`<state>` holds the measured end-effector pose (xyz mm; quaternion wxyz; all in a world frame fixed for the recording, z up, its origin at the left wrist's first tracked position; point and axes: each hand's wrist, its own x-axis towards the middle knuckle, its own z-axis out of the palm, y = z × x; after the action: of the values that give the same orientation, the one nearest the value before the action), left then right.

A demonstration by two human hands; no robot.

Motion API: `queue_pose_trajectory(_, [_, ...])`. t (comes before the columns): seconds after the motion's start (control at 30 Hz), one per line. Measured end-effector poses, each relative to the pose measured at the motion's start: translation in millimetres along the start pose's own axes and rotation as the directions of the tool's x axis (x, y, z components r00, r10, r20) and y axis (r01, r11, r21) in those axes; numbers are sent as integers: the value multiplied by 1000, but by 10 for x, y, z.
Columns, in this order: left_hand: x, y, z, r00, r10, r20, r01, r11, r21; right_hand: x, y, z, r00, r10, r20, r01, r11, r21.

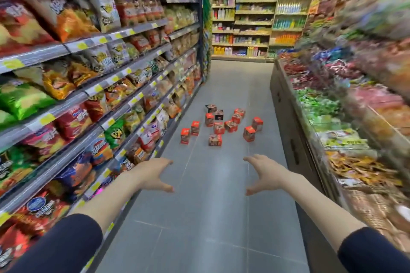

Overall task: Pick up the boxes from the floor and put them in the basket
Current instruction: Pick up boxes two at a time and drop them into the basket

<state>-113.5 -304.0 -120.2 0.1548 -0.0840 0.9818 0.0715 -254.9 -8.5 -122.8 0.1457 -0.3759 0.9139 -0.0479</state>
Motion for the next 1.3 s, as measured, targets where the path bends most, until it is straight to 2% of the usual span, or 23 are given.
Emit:
queue_pose_trajectory(0.37, [2034,-147,-420,993,106,43,-107,994,31,1468,891,-239,996,84,39,-81,994,-79])
queue_pose_trajectory(0.67, [3846,-655,-1072,982,169,86,-176,981,76,3026,1429,-764,990,144,-1,-144,989,-26])
queue_pose_trajectory(0.87, [5056,-689,-1303,967,212,139,-226,970,93,3936,2005,-898,984,175,34,-175,985,-11])
queue_pose_trajectory(1.1, [6570,-621,-1580,975,179,130,-189,980,64,5233,2910,-1180,984,158,87,-161,986,32])
queue_pose_trajectory(1.3, [7439,-717,-1865,989,107,104,-105,994,-21,6466,3472,-1492,986,69,150,-77,996,52])
